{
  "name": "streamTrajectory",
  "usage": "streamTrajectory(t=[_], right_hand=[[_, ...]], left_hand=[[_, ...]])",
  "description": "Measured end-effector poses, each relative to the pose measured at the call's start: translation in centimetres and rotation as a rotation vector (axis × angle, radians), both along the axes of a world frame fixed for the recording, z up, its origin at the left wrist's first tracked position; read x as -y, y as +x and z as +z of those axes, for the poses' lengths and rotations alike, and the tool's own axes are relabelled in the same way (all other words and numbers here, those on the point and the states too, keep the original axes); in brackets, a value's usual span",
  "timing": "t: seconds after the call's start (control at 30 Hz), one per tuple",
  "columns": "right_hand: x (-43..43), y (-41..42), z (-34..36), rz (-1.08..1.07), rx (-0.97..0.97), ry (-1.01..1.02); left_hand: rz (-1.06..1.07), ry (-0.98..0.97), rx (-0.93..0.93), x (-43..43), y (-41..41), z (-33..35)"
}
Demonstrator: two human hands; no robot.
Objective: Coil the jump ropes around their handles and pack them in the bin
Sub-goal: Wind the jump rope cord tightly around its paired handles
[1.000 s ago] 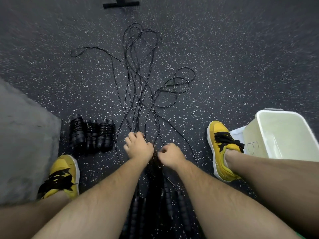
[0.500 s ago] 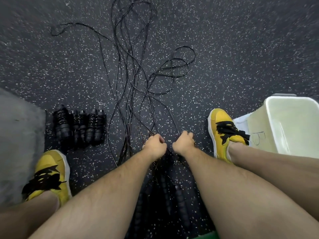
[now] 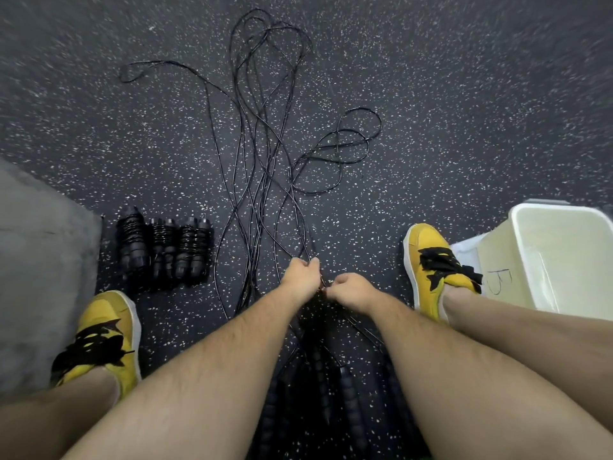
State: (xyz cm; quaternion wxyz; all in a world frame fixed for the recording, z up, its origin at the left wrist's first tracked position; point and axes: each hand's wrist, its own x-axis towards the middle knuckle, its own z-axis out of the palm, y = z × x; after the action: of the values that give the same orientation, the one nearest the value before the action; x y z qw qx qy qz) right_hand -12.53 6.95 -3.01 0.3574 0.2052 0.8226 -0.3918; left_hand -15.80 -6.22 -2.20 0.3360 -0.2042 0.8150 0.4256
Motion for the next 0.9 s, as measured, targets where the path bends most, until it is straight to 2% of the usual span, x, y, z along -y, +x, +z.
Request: streamTrajectory(t=[0.07,0.13,0.2,0.23,0.27,0.33,0.4,0.43,0.47,0.53,0.57,0.67,0.77,0.83,0.9], right_hand=[[0.0,0.3,2.2,0.102,0.125,-0.159],[0.5,0.7,4.4,0.271,0.256,-0.206],[1.0,0.9,6.3,0.382,0.334,-0.191],[1.3,1.0,7.4,0.361,0.325,-0.188],[1.5,0.7,8.2,0.269,0.263,-0.185],[1.8,-0.6,9.8,-0.116,0.041,-0.262],[2.2,-2.2,11.7,-0.552,-0.104,-0.504],[2.8,-3.0,13.0,-0.670,-0.146,-0.599],[3.4,-3.6,14.3,-0.685,-0.181,-0.629],[4.8,-4.3,17.2,-0.603,-0.253,-0.559],[5.5,-4.4,18.7,-0.541,-0.285,-0.504],[6.7,-3.5,23.4,-0.291,-0.305,-0.461],[7.2,-1.2,28.2,0.148,-0.202,-0.459],[7.2,0.0,31.0,0.404,-0.075,-0.424],[6.9,1.1,33.6,0.573,0.014,-0.300]], left_hand=[[0.247,0.250,0.051,0.0,-1.2,0.8],[0.411,0.463,0.058,0.0,-2.1,2.3],[0.440,0.562,0.011,0.1,-2.5,4.6],[0.406,0.574,-0.011,0.3,-2.5,5.8],[0.348,0.574,-0.025,0.7,-2.3,6.9],[0.190,0.578,-0.022,1.9,-1.7,9.1],[0.002,0.618,0.028,3.5,-0.3,11.5],[-0.099,0.635,0.077,4.3,0.6,12.7],[-0.201,0.636,0.130,5.1,1.6,13.8],[-0.301,0.616,0.196,6.2,3.1,15.7],[-0.272,0.616,0.178,6.6,3.5,16.5],[0.088,0.700,-0.022,7.1,3.4,19.4],[0.437,0.906,-0.068,7.3,1.7,23.2],[0.547,0.946,-0.077,7.4,0.4,25.5],[0.522,0.859,-0.153,7.4,-0.5,27.6]])
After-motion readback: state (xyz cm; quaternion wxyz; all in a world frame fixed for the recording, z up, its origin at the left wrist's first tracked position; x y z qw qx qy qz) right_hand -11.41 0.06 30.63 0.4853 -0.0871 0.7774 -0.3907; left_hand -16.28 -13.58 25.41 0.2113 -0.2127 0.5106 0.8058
